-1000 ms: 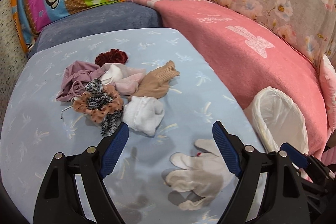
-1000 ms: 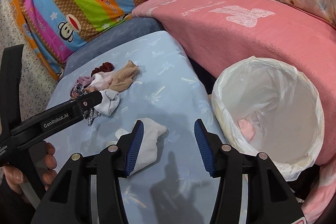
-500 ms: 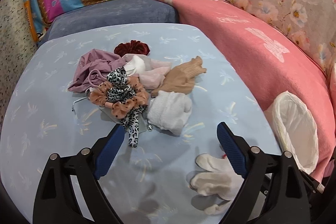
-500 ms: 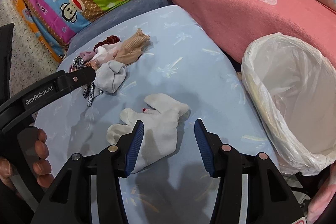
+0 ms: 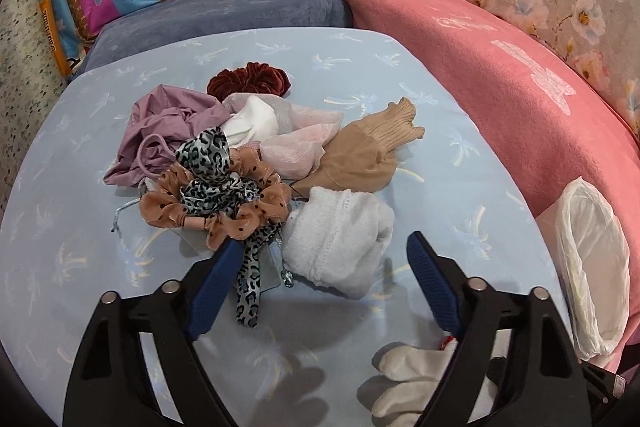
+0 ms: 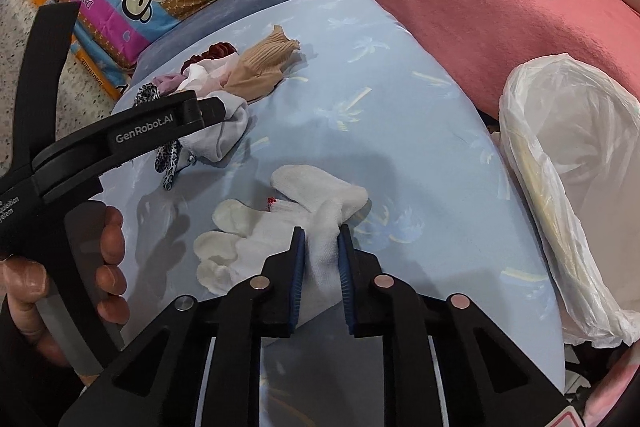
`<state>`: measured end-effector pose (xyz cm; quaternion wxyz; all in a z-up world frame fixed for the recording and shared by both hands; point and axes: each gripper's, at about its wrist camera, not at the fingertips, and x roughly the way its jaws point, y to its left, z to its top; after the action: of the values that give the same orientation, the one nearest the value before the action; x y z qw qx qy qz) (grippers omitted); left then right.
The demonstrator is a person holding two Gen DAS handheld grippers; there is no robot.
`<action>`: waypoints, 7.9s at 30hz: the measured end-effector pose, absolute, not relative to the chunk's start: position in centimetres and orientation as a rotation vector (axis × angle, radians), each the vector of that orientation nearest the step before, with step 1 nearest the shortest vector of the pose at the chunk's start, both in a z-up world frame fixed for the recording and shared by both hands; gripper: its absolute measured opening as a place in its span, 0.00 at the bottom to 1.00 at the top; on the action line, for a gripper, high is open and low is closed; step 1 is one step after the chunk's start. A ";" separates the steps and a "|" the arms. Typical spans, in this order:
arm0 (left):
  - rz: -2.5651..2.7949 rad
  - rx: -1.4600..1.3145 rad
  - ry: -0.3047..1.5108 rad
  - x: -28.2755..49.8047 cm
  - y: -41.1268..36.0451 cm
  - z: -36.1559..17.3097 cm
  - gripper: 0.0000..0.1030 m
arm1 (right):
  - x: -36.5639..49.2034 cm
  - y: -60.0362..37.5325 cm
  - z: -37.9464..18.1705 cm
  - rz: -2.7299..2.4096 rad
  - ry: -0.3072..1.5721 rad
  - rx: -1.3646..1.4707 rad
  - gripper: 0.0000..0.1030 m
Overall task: Organize soft objects
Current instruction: 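Grasp the white glove with the right tool while the left tool approaches the white sock, then close the left tool on the white sock, then carry the white sock and white glove over the white bin, then open both tools to drop the sock and glove into the bin, then move both tools back over the remaining clothes pile, then grasp the leopard-print scrunchie with the right tool, then lift the tangled leopard-print and brown scrunchies off the pile with the right tool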
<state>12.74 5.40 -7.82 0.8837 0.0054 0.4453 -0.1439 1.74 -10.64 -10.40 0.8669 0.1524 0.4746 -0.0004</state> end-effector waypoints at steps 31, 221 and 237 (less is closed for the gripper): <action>-0.397 -0.025 0.964 9.8 6.7 -6.9 0.37 | 0.8 -12.1 -3.9 -0.010 0.820 0.347 0.11; -0.532 0.036 0.910 11.9 4.8 -5.8 0.73 | 5.8 -12.2 -6.2 -0.078 0.843 0.381 0.09; -0.635 0.080 1.019 13.2 -1.3 -9.5 0.50 | 4.5 -16.5 -8.2 -0.116 0.855 0.447 0.09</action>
<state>13.18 -1.30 -9.45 0.8244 0.0377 0.4794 -0.2985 4.54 -16.48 -8.21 0.8844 0.2146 0.4108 -0.0555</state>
